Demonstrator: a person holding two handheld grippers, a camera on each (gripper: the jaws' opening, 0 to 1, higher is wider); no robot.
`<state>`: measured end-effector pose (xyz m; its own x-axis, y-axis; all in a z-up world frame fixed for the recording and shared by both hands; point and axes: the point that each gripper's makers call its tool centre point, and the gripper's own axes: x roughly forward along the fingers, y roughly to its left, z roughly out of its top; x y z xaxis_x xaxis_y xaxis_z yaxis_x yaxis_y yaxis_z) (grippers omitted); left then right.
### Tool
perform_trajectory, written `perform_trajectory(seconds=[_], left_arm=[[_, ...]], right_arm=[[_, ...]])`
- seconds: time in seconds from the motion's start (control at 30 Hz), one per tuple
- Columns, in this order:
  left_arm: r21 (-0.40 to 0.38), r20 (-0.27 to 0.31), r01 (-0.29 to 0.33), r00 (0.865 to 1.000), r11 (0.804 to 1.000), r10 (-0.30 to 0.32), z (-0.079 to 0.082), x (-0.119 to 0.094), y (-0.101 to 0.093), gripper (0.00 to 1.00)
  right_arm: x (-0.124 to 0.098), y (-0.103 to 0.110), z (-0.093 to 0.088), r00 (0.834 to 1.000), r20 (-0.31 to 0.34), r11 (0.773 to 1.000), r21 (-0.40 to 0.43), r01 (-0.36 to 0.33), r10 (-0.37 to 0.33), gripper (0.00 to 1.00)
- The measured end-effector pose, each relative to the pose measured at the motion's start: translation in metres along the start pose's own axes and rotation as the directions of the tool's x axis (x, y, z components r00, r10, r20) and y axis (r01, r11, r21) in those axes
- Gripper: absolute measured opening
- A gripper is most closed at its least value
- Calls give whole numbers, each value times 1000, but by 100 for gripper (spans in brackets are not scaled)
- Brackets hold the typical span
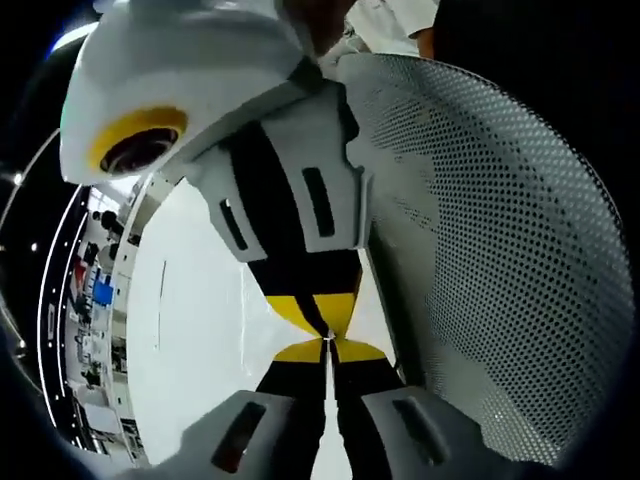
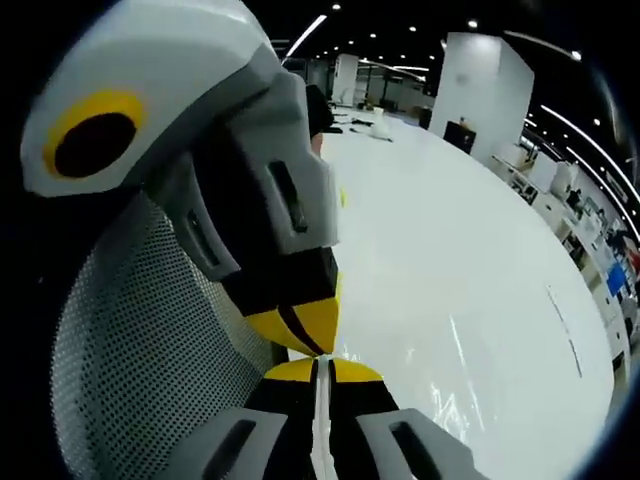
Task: Open the resealable bag by pulling the two sides of the seal apart until the entire bag opening is separated and visibly accessible.
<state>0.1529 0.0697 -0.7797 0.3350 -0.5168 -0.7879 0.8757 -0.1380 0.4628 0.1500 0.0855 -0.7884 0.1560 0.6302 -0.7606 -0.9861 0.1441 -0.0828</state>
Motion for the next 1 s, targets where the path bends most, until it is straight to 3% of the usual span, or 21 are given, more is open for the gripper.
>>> perform_trajectory(seconds=[0.13,0.3,0.43,0.63,1.0], left_arm=[[-2,-14,6,1000,1000,-6,-2,-2,1,8],[-18,-32,15,999,1000,-16,-8,-2,0,11],[-39,-15,11,1000,999,-12,-6,-2,1,8],[12,-22,19,1000,1000,-19,-4,0,-4,1],[-14,21,36,999,999,-36,1,-2,-3,0]], right_arm=[[0,1,-1,1000,-7,1000,-17,-1,1,0],[0,1,-2,1000,-9,1000,-14,0,0,0],[-1,4,1,1000,-1,1000,-17,-7,7,0],[0,2,2,1000,-1,1000,-23,-2,2,0],[1,4,-1,1000,-11,997,-73,25,-26,0]])
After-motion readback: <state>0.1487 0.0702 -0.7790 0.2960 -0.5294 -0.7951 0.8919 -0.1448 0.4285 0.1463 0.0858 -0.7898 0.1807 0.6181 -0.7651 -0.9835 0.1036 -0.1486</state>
